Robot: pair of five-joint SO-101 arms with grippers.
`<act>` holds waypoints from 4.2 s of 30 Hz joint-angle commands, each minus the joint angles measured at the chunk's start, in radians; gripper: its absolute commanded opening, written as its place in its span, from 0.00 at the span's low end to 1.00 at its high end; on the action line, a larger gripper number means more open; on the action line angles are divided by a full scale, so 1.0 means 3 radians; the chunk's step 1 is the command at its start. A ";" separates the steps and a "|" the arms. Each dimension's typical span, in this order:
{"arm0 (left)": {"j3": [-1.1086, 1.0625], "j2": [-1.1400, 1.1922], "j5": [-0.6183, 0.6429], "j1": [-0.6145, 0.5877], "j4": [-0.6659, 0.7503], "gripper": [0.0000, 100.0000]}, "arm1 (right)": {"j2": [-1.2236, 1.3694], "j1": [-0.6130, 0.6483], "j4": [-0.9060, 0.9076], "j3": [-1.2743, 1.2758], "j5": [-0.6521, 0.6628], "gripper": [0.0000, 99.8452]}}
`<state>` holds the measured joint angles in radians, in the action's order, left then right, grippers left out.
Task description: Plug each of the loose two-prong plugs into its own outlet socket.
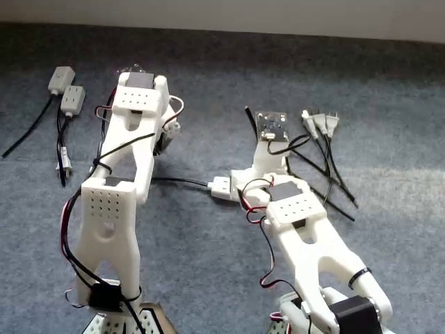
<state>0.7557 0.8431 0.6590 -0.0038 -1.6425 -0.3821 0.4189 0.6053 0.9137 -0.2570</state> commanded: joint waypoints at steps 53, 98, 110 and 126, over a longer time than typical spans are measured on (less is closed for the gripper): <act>0.0125 -0.0033 0.0046 -0.0074 0.0031 0.05 | 0.1378 0.0366 0.0939 -0.1240 0.0471 0.25; 0.0125 -0.0033 0.0031 -0.0084 0.0036 0.05 | 0.2294 0.0560 0.1394 -0.1926 0.4040 0.25; 0.0130 -0.0059 0.0046 -0.0238 0.0020 0.05 | 0.2115 0.0591 0.1179 -0.2023 0.3979 0.01; 0.0253 -0.0054 0.0056 -0.0412 -0.0082 0.05 | 0.2248 0.0161 0.0749 -0.3884 0.2486 0.01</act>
<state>0.7971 0.8431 0.6636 -0.1204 -1.6502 0.2839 0.4772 0.8861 -0.1649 0.5501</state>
